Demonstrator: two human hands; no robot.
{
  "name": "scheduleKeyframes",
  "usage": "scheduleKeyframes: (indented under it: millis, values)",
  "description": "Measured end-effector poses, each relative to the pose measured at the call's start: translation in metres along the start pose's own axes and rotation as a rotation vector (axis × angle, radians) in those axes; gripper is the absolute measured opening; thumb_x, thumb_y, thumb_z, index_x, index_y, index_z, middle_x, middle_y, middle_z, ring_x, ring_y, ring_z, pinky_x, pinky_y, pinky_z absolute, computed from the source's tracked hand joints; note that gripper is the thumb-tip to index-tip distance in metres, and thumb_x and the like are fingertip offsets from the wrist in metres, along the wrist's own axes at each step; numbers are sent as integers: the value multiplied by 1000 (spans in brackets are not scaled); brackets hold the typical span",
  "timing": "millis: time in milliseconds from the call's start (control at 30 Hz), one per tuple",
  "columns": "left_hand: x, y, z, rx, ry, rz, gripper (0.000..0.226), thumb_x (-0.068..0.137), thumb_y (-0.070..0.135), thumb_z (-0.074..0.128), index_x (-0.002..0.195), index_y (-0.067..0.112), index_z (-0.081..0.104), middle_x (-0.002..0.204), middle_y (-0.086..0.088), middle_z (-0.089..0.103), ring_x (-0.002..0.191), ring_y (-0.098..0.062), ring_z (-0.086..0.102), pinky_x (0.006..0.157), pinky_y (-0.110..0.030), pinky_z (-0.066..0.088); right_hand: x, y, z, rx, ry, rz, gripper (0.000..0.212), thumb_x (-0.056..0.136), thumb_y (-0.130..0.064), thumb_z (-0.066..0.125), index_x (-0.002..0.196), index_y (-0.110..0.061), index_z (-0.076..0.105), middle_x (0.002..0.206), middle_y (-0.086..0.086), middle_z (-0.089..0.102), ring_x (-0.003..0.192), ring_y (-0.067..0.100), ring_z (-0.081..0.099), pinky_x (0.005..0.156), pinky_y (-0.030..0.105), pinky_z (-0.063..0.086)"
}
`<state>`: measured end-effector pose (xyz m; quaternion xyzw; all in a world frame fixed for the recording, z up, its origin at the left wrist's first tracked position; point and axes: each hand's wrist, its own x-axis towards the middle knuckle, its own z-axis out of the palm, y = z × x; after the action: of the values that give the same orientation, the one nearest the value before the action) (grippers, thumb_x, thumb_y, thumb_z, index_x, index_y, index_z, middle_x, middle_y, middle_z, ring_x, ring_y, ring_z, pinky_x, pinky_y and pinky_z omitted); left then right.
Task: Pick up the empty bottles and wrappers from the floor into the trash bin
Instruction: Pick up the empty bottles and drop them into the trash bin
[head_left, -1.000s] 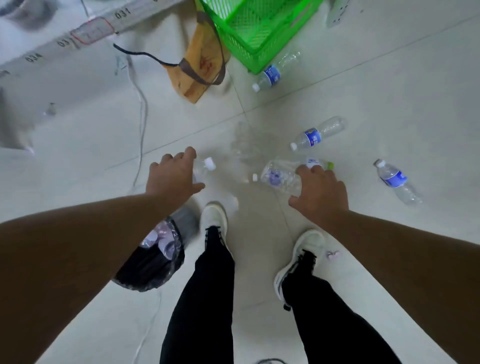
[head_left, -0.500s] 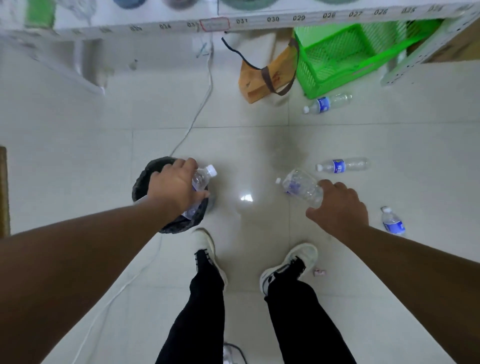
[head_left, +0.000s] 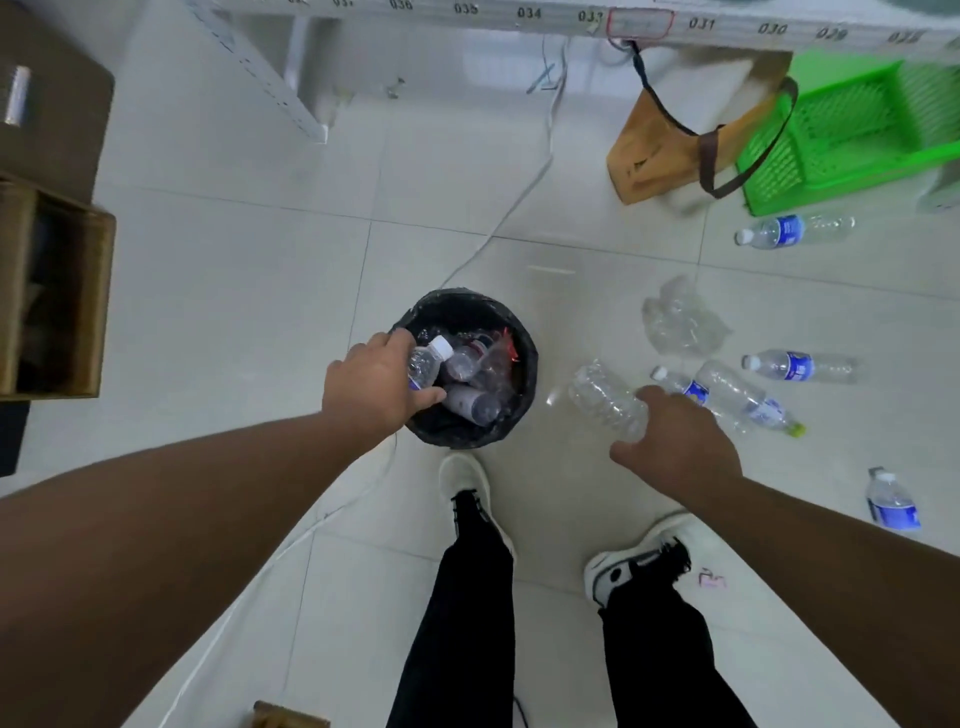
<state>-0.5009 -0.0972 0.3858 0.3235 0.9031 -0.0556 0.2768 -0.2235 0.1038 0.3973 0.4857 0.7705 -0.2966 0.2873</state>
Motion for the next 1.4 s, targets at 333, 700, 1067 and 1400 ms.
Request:
scheduleKeyframes:
  millis: [333,700,1067,1400]
  values:
    - [19,-27,27,-121,20,-34,78,86,66,70,144,22,43,140,-6,53,125,-31,50,88,-46,49,13,-75,33,-21,-61,-10,79,70,-53,74,141,-28,52,114,3,60,110,31,62,86,44,57]
    - [-19,-113,51,-231,30,-88,69,96,68,55,149,23,45,145,-5,54,129,-30,51,97,-50,53,36,-147,58,-20,-94,-53,58,75,-58,73,117,-24,52,86,-2,68,74,17,67,74,41,60]
    - [-39,-102,61,-195,-1,-52,72,93,64,61,149,23,45,146,-3,52,128,-29,52,97,-50,52,29,-138,71,-112,-78,-122,92,73,-80,67,147,-30,45,129,6,57,124,34,56,92,48,53]
    - [-28,-18,44,-157,11,67,71,91,62,66,149,26,45,145,-1,53,126,-28,52,96,-48,52,11,-28,38,9,-72,36,106,74,-88,63,158,-29,39,149,8,52,137,34,51,104,51,50]
